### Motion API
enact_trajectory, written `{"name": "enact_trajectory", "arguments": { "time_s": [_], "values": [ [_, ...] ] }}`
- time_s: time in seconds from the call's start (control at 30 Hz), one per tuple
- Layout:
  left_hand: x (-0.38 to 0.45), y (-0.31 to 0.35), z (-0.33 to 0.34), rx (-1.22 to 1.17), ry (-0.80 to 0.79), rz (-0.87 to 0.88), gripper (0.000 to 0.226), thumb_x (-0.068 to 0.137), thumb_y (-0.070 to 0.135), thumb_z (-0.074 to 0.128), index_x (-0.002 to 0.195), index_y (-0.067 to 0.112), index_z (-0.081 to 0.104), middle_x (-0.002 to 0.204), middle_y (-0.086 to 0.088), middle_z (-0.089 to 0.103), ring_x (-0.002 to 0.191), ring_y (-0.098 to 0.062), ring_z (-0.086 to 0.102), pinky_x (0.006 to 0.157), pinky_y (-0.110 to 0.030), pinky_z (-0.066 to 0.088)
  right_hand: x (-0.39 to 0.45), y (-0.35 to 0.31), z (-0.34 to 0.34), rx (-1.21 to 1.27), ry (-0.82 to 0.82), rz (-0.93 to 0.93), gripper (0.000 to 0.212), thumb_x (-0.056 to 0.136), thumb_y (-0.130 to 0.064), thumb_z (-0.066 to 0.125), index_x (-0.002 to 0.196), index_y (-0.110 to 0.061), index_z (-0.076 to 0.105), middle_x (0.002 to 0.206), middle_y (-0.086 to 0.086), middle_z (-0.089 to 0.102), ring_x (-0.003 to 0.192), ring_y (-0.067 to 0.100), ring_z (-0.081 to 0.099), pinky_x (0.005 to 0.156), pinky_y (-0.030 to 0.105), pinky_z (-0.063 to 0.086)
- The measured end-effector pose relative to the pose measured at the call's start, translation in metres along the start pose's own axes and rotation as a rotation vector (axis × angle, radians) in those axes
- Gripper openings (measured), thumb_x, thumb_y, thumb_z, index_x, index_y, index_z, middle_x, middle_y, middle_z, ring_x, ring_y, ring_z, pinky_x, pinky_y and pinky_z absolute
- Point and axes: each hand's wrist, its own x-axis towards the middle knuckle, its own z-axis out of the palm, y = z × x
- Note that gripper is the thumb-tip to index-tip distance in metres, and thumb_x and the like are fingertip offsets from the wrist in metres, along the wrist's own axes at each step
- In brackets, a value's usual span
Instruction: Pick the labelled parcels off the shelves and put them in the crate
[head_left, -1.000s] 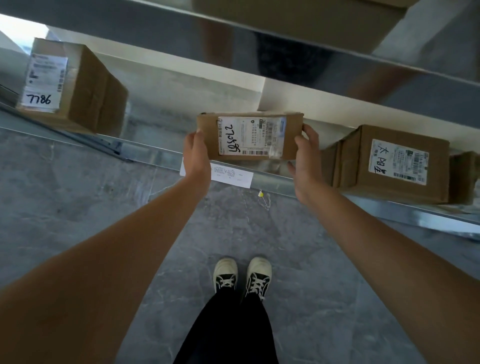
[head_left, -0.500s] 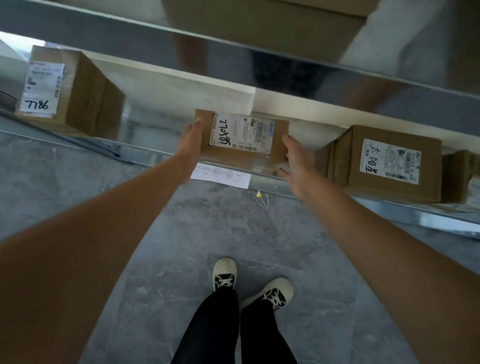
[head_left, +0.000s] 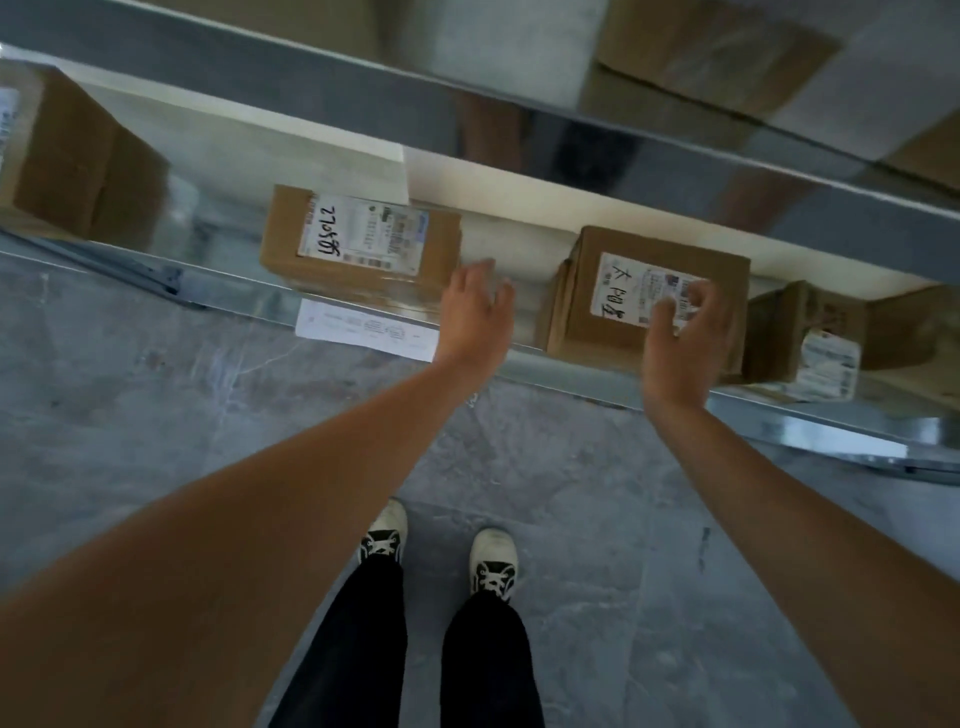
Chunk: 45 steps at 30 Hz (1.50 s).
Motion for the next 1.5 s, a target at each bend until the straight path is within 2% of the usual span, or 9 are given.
{"name": "enact_trajectory", "arguments": {
  "time_s": [0.07, 0.2, 0.3, 0.5, 0.73, 0.87, 1.1, 1.33, 1.5],
  "values": [
    [-0.003, 0.011, 0.027, -0.132, -0.088, -0.247, 0.045, 0.101, 0.027, 0.039, 0.139, 0.004, 0.045, 0.141, -0.017, 0.047, 0.13, -0.031, 0.044, 0.108, -0.039, 0.035, 0.017, 0.033, -0.019, -0.121, -0.061, 0.113, 0.046, 0.094, -0.029, 0.05, 0.133, -0.005, 0.047, 0.136, 0.017, 0.048, 0.126, 0.033, 0.043, 0.102, 0.044, 0.038],
    [-0.008, 0.037, 0.056, -0.239, -0.134, -0.382, 0.041, 0.103, 0.026, 0.031, 0.12, -0.003, 0.055, 0.093, -0.017, 0.057, 0.084, -0.018, 0.05, 0.072, -0.025, 0.035, 0.04, 0.069, -0.039, -0.037, -0.329, 0.37, 0.065, 0.095, -0.046, 0.044, 0.15, -0.014, 0.031, 0.152, 0.011, 0.036, 0.138, 0.034, 0.035, 0.113, 0.048, 0.03],
    [-0.008, 0.045, 0.068, -0.283, -0.175, -0.419, 0.039, 0.104, 0.026, 0.03, 0.121, 0.005, 0.058, 0.097, -0.006, 0.052, 0.091, -0.015, 0.048, 0.079, -0.025, 0.038, 0.047, 0.073, -0.044, 0.153, -0.442, 0.565, 0.057, 0.101, -0.044, 0.04, 0.149, -0.013, 0.033, 0.151, 0.01, 0.039, 0.136, 0.031, 0.039, 0.114, 0.045, 0.031],
    [-0.012, 0.041, 0.067, -0.356, -0.124, -0.468, 0.033, 0.101, 0.021, 0.029, 0.123, 0.01, 0.051, 0.126, -0.01, 0.056, 0.107, -0.019, 0.051, 0.093, -0.031, 0.041, 0.036, 0.077, -0.048, 0.235, -0.522, 0.474, 0.03, 0.099, -0.016, 0.046, 0.125, -0.008, 0.059, 0.12, 0.013, 0.062, 0.116, 0.03, 0.056, 0.099, 0.039, 0.045],
    [-0.032, 0.022, 0.054, -0.516, 0.112, -0.459, 0.009, 0.101, 0.019, 0.035, 0.107, 0.019, 0.041, 0.11, 0.0, 0.05, 0.106, -0.017, 0.048, 0.1, -0.035, 0.039, 0.008, 0.068, -0.058, 0.309, -0.471, 0.273, 0.043, 0.096, -0.006, 0.045, 0.133, -0.024, 0.058, 0.117, -0.005, 0.065, 0.103, 0.009, 0.058, 0.068, 0.008, 0.039],
    [-0.039, 0.029, 0.05, -0.529, 0.101, -0.474, 0.011, 0.101, 0.017, 0.035, 0.111, 0.017, 0.041, 0.105, 0.002, 0.049, 0.105, -0.016, 0.047, 0.099, -0.034, 0.039, 0.008, 0.061, -0.065, 0.301, -0.464, 0.283, 0.043, 0.098, -0.008, 0.044, 0.135, -0.025, 0.057, 0.124, -0.003, 0.065, 0.108, 0.013, 0.059, 0.086, 0.021, 0.042],
    [-0.029, 0.028, 0.045, -0.516, 0.032, -0.514, 0.015, 0.1, 0.017, 0.035, 0.112, 0.019, 0.043, 0.113, -0.002, 0.048, 0.106, -0.015, 0.046, 0.096, -0.03, 0.038, 0.016, 0.053, -0.059, 0.241, -0.485, 0.364, 0.038, 0.099, -0.008, 0.044, 0.133, -0.017, 0.058, 0.118, 0.001, 0.064, 0.103, 0.015, 0.057, 0.089, 0.026, 0.044],
    [-0.015, 0.016, 0.048, -0.468, 0.002, -0.554, 0.008, 0.097, 0.024, 0.043, 0.101, 0.02, 0.048, 0.1, 0.004, 0.051, 0.1, -0.014, 0.044, 0.093, -0.029, 0.035, 0.013, 0.061, -0.038, 0.213, -0.476, 0.443, 0.031, 0.094, 0.002, 0.041, 0.11, -0.007, 0.066, 0.093, 0.007, 0.062, 0.082, 0.017, 0.052, 0.064, 0.025, 0.037],
    [-0.008, 0.025, 0.051, -0.395, 0.015, -0.535, 0.034, 0.1, 0.025, 0.038, 0.13, 0.013, 0.048, 0.116, 0.002, 0.047, 0.106, -0.016, 0.043, 0.098, -0.031, 0.035, 0.017, 0.059, -0.043, 0.276, -0.652, 0.472, 0.036, 0.09, 0.003, 0.05, 0.123, -0.01, 0.059, 0.115, 0.012, 0.066, 0.108, 0.028, 0.061, 0.091, 0.038, 0.049]
  ]
}}
